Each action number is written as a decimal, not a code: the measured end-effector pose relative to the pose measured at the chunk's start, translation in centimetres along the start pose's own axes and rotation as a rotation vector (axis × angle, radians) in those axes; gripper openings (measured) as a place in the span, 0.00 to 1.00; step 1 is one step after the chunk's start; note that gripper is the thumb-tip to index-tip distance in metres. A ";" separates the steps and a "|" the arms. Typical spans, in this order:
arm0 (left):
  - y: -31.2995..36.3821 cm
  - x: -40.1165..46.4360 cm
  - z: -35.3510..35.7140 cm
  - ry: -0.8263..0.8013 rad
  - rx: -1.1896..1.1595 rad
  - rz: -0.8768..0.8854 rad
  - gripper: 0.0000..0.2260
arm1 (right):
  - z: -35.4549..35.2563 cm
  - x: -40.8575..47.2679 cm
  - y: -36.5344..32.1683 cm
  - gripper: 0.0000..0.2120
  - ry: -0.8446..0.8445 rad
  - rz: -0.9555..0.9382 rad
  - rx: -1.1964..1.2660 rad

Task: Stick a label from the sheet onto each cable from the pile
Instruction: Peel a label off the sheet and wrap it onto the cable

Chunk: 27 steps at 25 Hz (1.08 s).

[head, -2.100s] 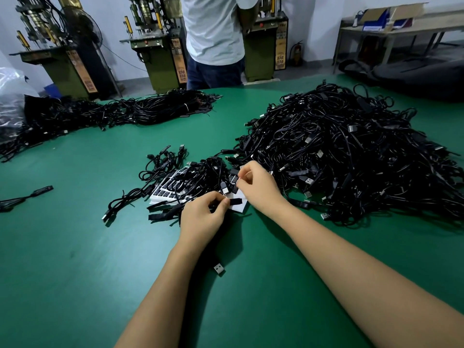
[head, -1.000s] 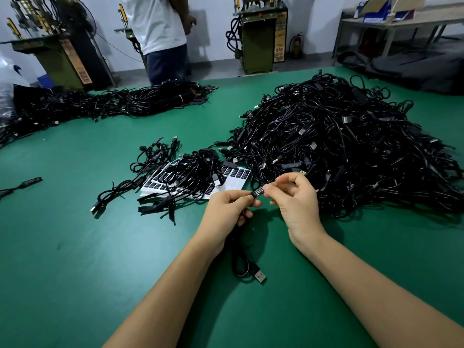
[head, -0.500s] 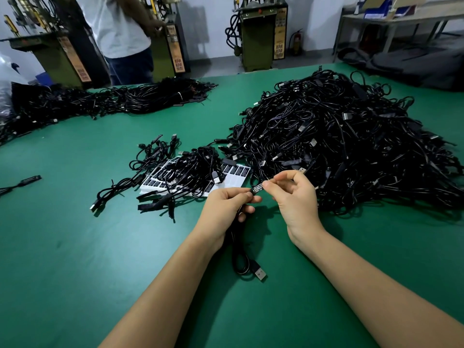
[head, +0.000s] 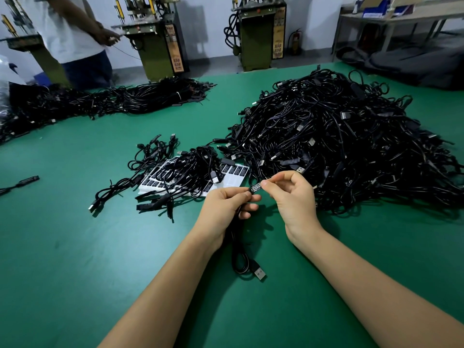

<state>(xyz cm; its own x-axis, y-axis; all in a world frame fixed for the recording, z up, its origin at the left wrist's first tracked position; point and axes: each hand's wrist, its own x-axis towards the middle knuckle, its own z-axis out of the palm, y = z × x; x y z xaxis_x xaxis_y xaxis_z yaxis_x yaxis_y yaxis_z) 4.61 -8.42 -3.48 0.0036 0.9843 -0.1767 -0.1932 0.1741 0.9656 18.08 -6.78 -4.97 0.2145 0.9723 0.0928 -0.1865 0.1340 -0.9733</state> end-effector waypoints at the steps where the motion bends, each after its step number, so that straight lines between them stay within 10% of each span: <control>1: 0.0 0.0 0.0 -0.002 -0.001 0.001 0.05 | 0.0 0.0 0.0 0.09 0.001 -0.001 0.000; 27: -0.3 0.2 -0.1 0.030 0.122 0.064 0.03 | 0.2 -0.4 -0.3 0.08 0.008 -0.017 -0.019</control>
<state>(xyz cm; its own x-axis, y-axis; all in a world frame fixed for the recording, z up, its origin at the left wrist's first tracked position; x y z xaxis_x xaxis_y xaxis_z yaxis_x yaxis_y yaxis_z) 4.55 -8.30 -3.80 -0.0348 0.9924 -0.1182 -0.0717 0.1155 0.9907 17.85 -7.18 -4.66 0.2251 0.9683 0.1080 -0.1648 0.1470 -0.9753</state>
